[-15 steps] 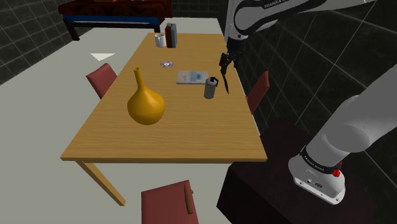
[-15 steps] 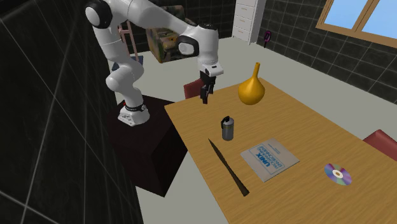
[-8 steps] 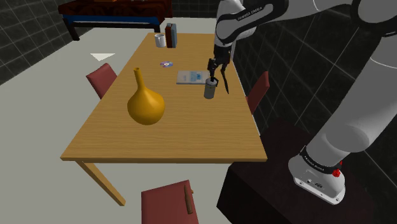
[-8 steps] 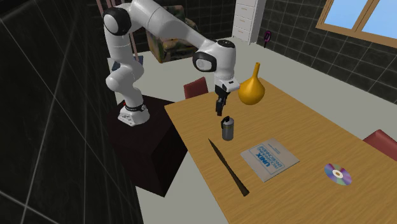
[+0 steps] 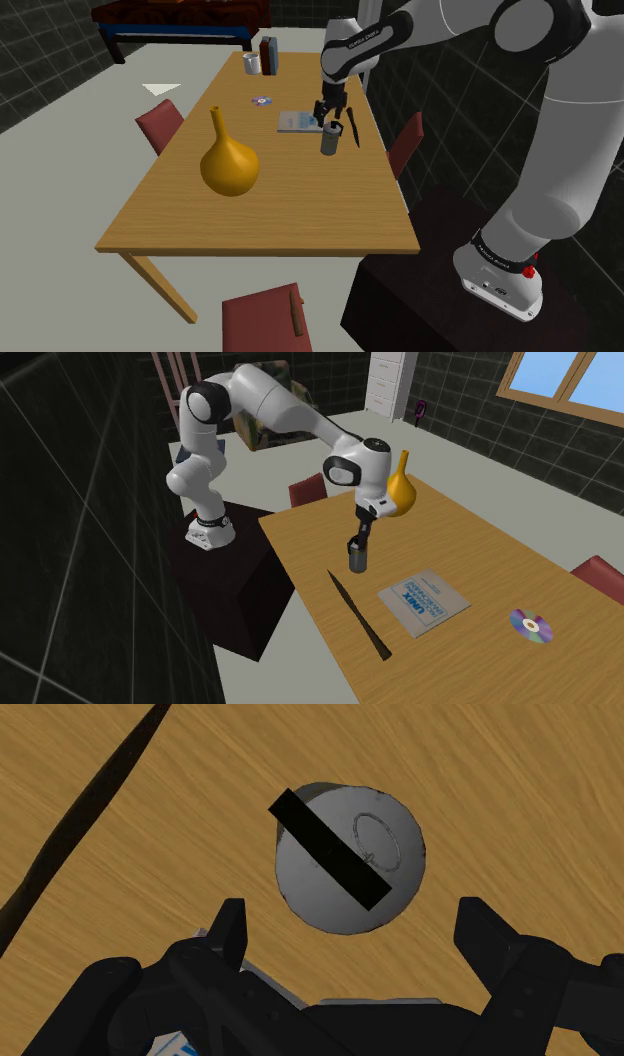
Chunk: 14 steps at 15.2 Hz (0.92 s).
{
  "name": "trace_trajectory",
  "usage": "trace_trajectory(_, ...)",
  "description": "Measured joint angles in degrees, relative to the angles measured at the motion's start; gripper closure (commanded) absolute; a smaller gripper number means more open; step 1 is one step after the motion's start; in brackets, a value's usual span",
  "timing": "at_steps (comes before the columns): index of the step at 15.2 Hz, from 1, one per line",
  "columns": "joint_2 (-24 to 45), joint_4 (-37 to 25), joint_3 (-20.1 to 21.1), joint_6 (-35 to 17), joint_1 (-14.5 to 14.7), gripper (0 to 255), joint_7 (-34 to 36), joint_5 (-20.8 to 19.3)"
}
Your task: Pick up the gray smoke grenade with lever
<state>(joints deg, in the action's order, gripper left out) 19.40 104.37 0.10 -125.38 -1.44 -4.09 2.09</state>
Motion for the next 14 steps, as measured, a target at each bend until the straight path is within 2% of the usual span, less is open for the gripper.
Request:
trace_trajectory(5,1.90,1.06,0.01,-2.97,-0.06,0,-0.22,0.09)
trace_trajectory(6,2.15,1.11,0.03,-3.26,0.00,255,-0.14,0.08)
trace_trajectory(14,2.03,1.44,0.02,-3.69,0.10,255,0.07,0.01)
